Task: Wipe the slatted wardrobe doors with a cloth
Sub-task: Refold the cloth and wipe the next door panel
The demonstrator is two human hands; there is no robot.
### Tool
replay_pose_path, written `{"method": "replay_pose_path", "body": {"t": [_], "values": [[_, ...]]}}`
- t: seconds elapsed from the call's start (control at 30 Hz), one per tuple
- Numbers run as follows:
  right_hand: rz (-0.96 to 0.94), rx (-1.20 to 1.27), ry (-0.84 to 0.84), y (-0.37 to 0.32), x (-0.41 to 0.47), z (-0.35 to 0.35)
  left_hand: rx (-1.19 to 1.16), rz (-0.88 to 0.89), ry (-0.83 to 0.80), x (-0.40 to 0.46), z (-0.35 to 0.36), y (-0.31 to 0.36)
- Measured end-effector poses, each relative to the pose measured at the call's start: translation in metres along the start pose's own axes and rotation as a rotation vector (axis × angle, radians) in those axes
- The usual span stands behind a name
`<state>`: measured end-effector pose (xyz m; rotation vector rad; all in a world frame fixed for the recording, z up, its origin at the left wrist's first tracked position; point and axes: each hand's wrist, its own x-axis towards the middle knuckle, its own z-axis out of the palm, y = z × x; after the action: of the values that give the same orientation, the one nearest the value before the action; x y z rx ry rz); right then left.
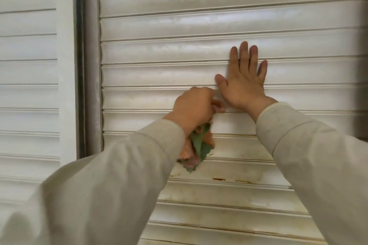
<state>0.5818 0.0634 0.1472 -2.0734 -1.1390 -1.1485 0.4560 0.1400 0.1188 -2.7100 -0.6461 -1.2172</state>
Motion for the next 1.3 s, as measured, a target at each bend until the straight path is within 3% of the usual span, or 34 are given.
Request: {"method": "replay_pose_path", "body": {"t": [0.17,0.23,0.37,0.5,0.73,1.1,1.3], "values": [[-0.063,0.066,-0.004,0.012,-0.005,-0.017,0.073,-0.101,0.014,0.004,0.003,0.024],[-0.077,0.011,0.048,0.027,-0.016,-0.025,0.085,-0.179,-0.016,-0.005,-0.008,0.012],[0.102,0.0,0.059,0.051,-0.039,-0.021,0.046,-0.383,-0.042,-0.021,-0.026,-0.038],[0.054,0.01,-0.035,0.059,-0.039,-0.022,0.039,-0.46,-0.047,-0.024,-0.038,-0.059],[0.02,0.044,-0.136,0.057,-0.029,-0.025,0.094,-0.412,-0.07,-0.014,-0.034,-0.042],[-0.1,0.107,-0.249,0.075,-0.03,-0.052,0.026,-0.114,0.04,0.018,0.028,0.1],[-0.112,0.02,-0.031,0.101,-0.034,-0.056,0.046,-0.221,-0.021,0.006,0.015,0.075]]}}
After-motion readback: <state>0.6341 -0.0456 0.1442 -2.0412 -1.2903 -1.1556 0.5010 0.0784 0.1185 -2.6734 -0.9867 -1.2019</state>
